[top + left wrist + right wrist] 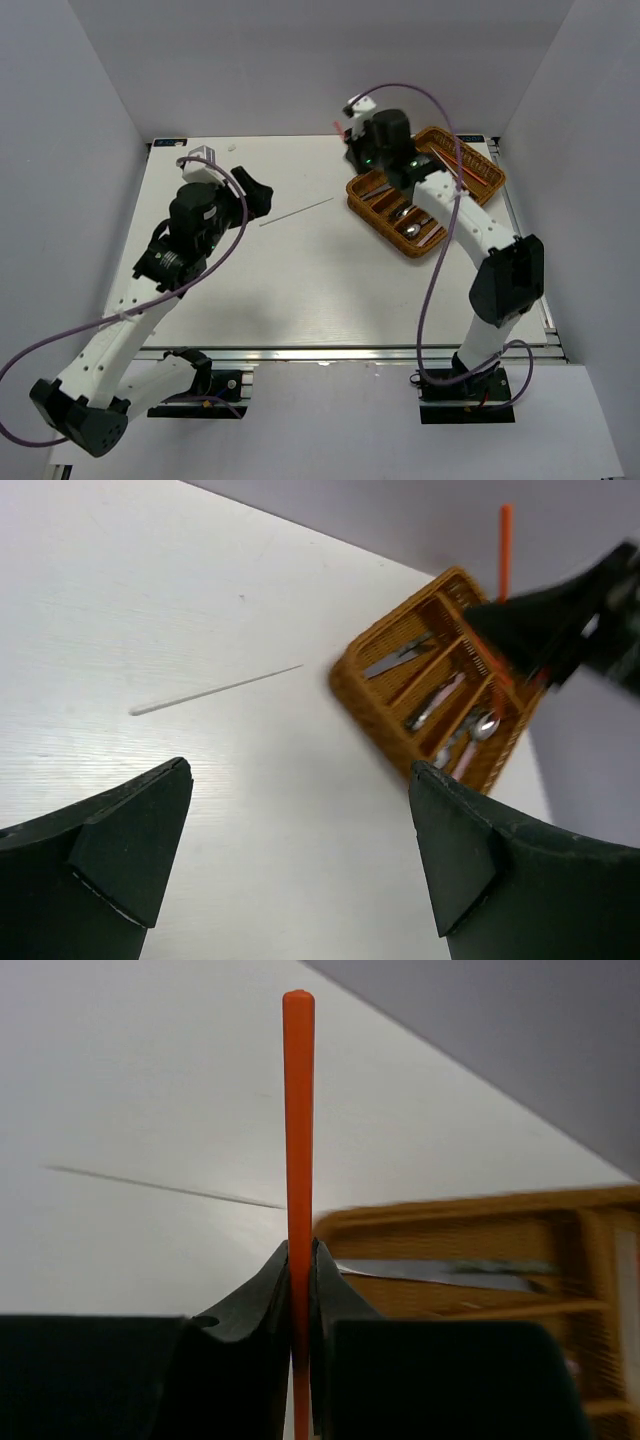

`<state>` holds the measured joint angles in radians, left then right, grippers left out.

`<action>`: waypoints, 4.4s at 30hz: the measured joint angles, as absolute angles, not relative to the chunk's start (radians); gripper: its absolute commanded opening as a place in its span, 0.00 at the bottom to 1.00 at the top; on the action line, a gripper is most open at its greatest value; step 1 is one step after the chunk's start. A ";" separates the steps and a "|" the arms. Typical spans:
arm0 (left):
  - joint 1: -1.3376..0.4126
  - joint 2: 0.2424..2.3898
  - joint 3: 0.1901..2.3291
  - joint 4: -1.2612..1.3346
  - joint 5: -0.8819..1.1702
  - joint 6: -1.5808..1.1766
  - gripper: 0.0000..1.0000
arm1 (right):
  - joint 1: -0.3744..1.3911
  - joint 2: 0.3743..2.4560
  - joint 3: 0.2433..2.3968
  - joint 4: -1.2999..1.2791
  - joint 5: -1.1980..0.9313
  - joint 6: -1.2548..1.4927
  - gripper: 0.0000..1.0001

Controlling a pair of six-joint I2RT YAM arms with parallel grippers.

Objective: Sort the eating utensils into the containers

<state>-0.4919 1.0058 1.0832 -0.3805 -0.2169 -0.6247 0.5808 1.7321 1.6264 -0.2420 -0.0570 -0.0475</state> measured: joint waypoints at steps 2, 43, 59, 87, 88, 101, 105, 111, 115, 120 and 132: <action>-0.492 0.952 1.059 -0.420 -0.231 -0.559 0.98 | 0.472 1.787 1.679 -0.267 0.001 -0.202 0.00; -0.492 0.915 0.747 -0.538 -0.299 -0.362 0.98 | 0.043 2.170 1.689 0.058 0.250 -0.871 0.90; -0.485 1.488 1.304 -0.482 -0.148 -0.058 0.98 | 0.240 1.354 1.367 -0.173 -0.151 0.121 0.89; -0.297 2.291 1.829 -0.677 0.269 0.451 0.52 | 0.439 0.612 0.610 -0.210 -0.489 0.440 0.89; -0.297 2.286 1.820 -0.670 0.270 0.453 0.52 | 0.439 0.617 0.609 -0.207 -0.492 0.442 0.89; -0.302 2.224 1.692 -0.575 0.256 0.435 0.27 | 0.439 0.628 0.609 -0.174 -0.504 0.459 0.89; -0.317 2.220 1.693 -0.599 0.251 0.421 0.00 | 0.439 0.632 0.606 -0.155 -0.517 0.468 0.89; -0.341 2.218 1.699 -0.629 0.243 0.379 0.00 | 0.439 0.635 0.606 -0.154 -0.523 0.469 0.89; -0.364 2.148 1.604 -0.624 0.218 0.311 0.00 | 0.439 0.638 0.582 -0.122 -0.525 0.477 0.89; -0.428 2.004 1.447 -0.642 0.173 0.179 0.00 | 0.439 0.686 0.495 0.019 -0.534 0.555 0.89; -0.480 1.489 0.958 -0.273 0.251 -0.286 0.00 | 0.463 0.951 0.426 0.362 -0.309 0.892 0.81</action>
